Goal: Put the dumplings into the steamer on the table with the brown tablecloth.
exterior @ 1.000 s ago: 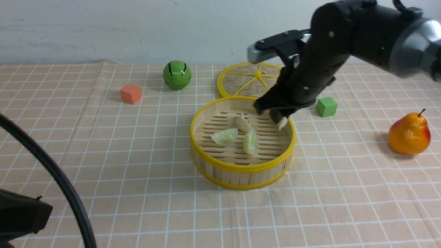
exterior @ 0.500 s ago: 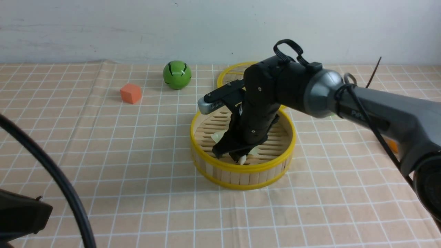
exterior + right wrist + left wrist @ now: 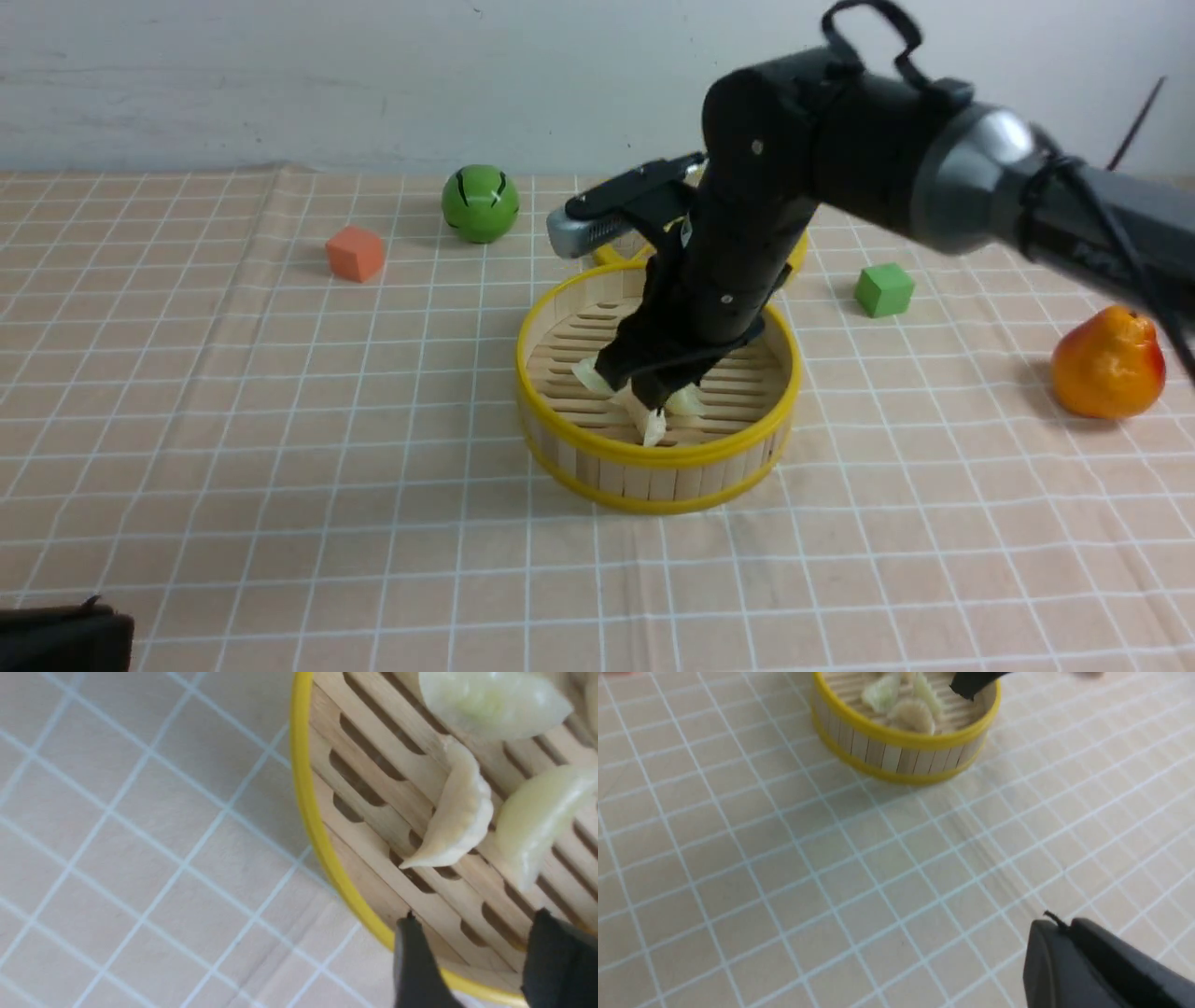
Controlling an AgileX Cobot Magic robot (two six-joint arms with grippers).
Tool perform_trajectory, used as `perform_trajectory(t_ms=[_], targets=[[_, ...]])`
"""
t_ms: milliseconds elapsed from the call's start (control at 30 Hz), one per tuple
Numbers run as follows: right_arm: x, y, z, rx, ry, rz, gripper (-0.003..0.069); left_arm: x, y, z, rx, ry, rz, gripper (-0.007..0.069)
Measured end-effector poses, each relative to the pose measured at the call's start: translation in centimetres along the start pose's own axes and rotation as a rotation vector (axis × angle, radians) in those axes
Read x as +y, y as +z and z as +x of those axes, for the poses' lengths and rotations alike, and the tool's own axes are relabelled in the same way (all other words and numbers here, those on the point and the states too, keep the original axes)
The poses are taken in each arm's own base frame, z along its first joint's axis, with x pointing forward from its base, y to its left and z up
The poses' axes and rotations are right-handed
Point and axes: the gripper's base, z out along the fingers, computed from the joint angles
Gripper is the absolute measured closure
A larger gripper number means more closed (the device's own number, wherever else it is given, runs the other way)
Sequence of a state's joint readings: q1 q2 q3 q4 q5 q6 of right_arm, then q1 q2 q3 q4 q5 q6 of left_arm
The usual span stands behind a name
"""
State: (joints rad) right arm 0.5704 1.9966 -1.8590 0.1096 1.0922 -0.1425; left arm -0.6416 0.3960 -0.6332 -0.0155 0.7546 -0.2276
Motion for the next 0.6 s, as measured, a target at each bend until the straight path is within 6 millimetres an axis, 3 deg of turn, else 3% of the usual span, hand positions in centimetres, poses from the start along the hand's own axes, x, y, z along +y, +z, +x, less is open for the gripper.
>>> perform_trajectory(t_ms=[67, 100, 133, 233, 400, 433, 567, 600], targets=[[0.6, -3.2, 0.4, -0.059, -0.02, -0.017, 0.0467, 0.3, -0.3, 1.1, -0.094, -0.023, 0.023, 0.0591], [0.6, -3.6, 0.5, -0.065, -0.021, -0.018, 0.0477, 0.3, -0.2, 1.3, -0.106, -0.025, 0.026, 0.0591], [1.0, -5.7, 1.0, -0.109, -0.026, -0.024, 0.0552, 0.6, -0.4, 2.2, -0.169, -0.033, 0.04, 0.0589], [1.6, -9.4, 3.1, -0.215, -0.025, -0.022, 0.0659, 0.9, -0.6, 3.1, -0.266, -0.023, 0.054, 0.0589], [2.4, -13.2, 8.5, -0.421, -0.008, -0.007, 0.0679, 1.2, 0.0, 4.1, -0.286, -0.006, 0.046, 0.0586], [2.5, -13.3, 8.7, -0.429, -0.006, -0.007, 0.0679, 1.2, 0.0, 4.2, -0.284, -0.006, 0.046, 0.0586], [3.2, -15.8, 14.9, -0.625, 0.005, 0.008, 0.0679, 1.5, 0.7, 5.0, -0.25, -0.008, 0.036, 0.0586], [3.2, -15.9, 15.2, -0.633, 0.007, 0.007, 0.0679, 1.5, 0.7, 5.0, -0.246, -0.008, 0.035, 0.0585]])
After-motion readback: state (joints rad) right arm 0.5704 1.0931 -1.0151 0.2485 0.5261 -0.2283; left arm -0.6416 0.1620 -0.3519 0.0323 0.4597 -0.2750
